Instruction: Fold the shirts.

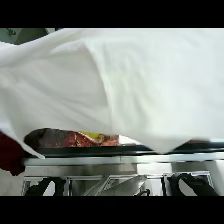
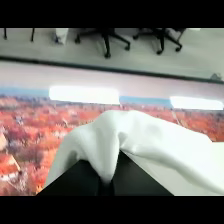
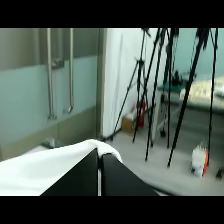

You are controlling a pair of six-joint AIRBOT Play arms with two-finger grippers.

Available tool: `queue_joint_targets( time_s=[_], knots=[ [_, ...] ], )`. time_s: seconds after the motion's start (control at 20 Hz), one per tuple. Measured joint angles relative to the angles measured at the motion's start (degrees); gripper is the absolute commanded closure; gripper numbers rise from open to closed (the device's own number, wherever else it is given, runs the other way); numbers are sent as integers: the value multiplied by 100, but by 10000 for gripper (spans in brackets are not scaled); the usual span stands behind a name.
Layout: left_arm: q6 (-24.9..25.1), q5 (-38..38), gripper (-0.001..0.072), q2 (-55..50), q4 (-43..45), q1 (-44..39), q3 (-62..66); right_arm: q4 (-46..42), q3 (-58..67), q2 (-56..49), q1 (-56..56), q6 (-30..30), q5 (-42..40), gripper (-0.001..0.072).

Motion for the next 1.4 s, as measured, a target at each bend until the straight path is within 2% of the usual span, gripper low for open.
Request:
queue_joint_targets(
  time_s=[0.15,0.3,0.5,0.55,0.6,0.65,0.7,0.9,1.05,1.25,1.4],
  knots=[
    [341,-481,694,-588,-157,-358,-1554,-4,-459,-955,94,-15,13,696],
    [815,-1139,693,-1685,-240,-817,-2835,0,-874,-2251,302,-11,44,696],
    [1270,-1545,693,-3794,-273,-1036,-3130,37,-1086,-3936,575,186,160,695],
    [1331,-1502,605,-4334,-282,-1023,-2918,44,-1113,-4262,629,245,214,694],
    [1370,-1412,244,-4804,-291,-999,-2643,63,-1123,-4500,671,260,267,603],
    [1399,-1235,14,-5224,-295,-973,-2330,96,-1130,-4684,704,310,323,387],
    [1412,-999,16,-5598,-308,-935,-1950,107,-1141,-4806,717,313,337,323],
    [1375,55,16,-6358,-304,-651,-470,107,-1152,-4806,459,466,109,329],
    [1239,861,16,-6264,-275,-271,42,-79,-1213,-4463,-48,608,-651,349],
    [1231,1294,16,-5250,76,275,-1058,-640,-2247,-3810,-643,697,-1633,348],
    [1456,1141,16,-4269,466,686,-2710,-774,-3729,-3228,-1003,557,-1694,325]
  ],
)
